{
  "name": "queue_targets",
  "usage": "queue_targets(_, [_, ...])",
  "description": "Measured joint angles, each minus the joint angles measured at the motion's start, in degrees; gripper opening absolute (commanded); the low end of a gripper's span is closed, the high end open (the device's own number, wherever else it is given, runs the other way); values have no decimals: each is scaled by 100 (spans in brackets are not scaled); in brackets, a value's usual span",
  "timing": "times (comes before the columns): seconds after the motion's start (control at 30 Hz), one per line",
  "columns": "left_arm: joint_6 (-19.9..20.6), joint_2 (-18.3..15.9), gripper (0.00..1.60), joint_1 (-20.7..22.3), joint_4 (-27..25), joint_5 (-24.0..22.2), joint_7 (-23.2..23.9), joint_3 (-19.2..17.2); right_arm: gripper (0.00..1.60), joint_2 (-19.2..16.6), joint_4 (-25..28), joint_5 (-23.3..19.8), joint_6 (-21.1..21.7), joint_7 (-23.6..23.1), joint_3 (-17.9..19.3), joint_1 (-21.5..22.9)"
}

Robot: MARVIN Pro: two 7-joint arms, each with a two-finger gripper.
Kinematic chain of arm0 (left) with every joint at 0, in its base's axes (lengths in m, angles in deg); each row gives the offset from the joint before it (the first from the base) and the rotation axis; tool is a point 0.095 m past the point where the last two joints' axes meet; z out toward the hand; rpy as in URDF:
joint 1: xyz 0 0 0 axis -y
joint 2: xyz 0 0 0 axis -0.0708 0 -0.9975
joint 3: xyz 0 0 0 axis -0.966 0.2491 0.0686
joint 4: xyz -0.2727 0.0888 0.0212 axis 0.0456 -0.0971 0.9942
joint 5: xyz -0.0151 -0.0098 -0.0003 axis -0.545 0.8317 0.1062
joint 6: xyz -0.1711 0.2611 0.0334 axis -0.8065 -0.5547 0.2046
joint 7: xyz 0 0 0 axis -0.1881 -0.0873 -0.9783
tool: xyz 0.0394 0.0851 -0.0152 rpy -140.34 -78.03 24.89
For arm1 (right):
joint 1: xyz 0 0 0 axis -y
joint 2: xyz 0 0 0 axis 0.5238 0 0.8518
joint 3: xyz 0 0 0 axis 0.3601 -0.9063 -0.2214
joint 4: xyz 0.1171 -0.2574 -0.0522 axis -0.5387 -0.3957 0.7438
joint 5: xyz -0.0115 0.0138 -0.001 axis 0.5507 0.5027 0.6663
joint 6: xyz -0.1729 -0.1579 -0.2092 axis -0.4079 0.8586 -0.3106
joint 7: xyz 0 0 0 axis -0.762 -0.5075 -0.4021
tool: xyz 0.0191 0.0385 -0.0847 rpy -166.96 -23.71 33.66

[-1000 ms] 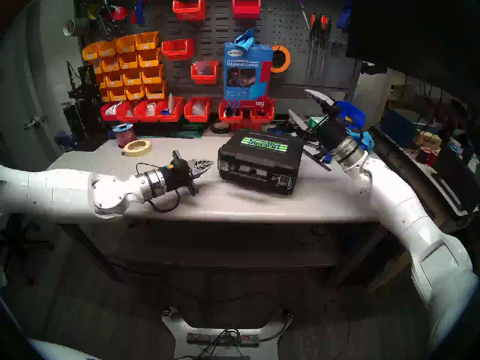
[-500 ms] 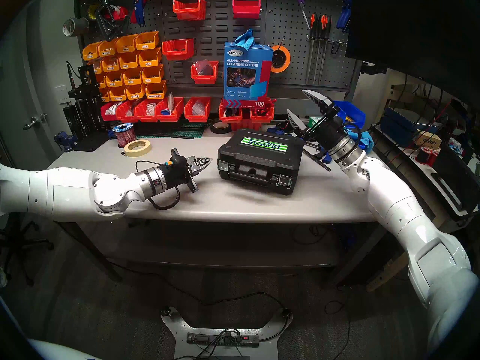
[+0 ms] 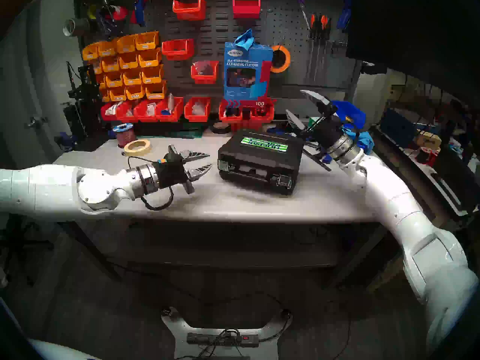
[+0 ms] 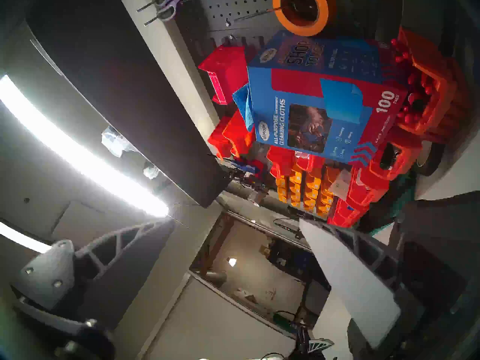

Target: Open the tool box

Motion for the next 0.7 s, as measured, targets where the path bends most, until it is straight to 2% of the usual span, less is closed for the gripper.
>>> queue_targets(0.07, [62, -24, 92, 51, 0, 137, 47, -5, 160, 16, -19, 26, 16, -21, 1, 10])
queue_targets(0.1, [76, -28, 90, 65, 2, 176, 63, -7, 160, 19, -21, 32, 19, -27, 2, 11])
queue_targets(0.17, [119, -29, 90, 119, 33, 330, 134, -18, 160, 27, -20, 53, 28, -51, 8, 12])
queue_targets(0.23, [153, -16, 107, 165, 82, 472, 202, -33, 160, 27, -13, 68, 33, -71, 15, 11])
queue_targets(0.3, [181, 11, 93, 204, 127, 587, 257, -53, 160, 25, -2, 76, 33, -88, 22, 9])
queue_targets(0.5, [221, 159, 102, 335, 261, 862, 478, -161, 160, -12, 30, 71, 23, -128, 58, -23])
queue_targets(0.53, [221, 205, 97, 371, 298, 929, 553, -186, 160, -25, 40, 56, 9, -136, 71, -38])
queue_targets(0.67, [221, 290, 91, 426, 366, 1028, 678, -227, 160, -48, 54, 26, -38, -147, 90, -67])
queue_targets(0.7, [222, 342, 82, 456, 408, 1072, 763, -247, 160, -60, 65, 8, -70, -151, 101, -87])
